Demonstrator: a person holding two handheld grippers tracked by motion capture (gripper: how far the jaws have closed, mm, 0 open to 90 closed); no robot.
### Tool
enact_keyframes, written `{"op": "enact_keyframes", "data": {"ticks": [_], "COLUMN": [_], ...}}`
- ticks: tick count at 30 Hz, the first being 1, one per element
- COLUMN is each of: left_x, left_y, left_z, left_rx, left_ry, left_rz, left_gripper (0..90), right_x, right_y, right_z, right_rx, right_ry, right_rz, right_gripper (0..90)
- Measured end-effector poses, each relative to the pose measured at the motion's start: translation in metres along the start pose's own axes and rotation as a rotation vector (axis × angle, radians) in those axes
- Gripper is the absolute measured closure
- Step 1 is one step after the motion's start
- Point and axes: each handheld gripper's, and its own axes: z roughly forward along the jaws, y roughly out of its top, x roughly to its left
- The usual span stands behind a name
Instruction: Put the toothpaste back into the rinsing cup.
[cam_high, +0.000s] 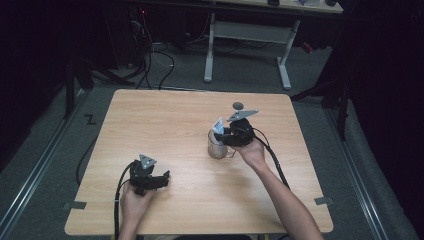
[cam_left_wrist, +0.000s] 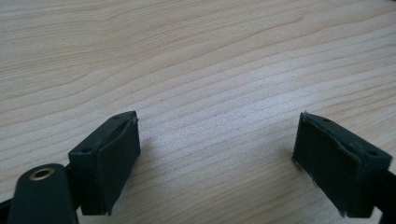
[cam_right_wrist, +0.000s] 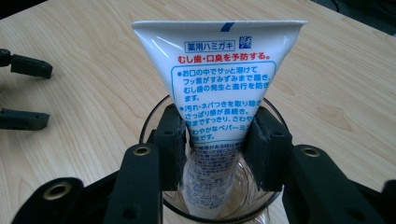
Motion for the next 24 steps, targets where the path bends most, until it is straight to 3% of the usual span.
{"op": "enact_keyframes", "data": {"ticks": [24], "left_x": [0.000], "left_y": [0.000], "left_z": [0.000], "left_rx": [0.000], "left_ry": [0.000], "left_rz": [0.000], "left_gripper": [14.7], "right_x": [-0.001], "right_y": [-0.013], "right_z": [-0.017], "right_rx": [-0.021], "right_ry": [-0.004], "right_rz": [0.004], "right_gripper": [53.1]}}
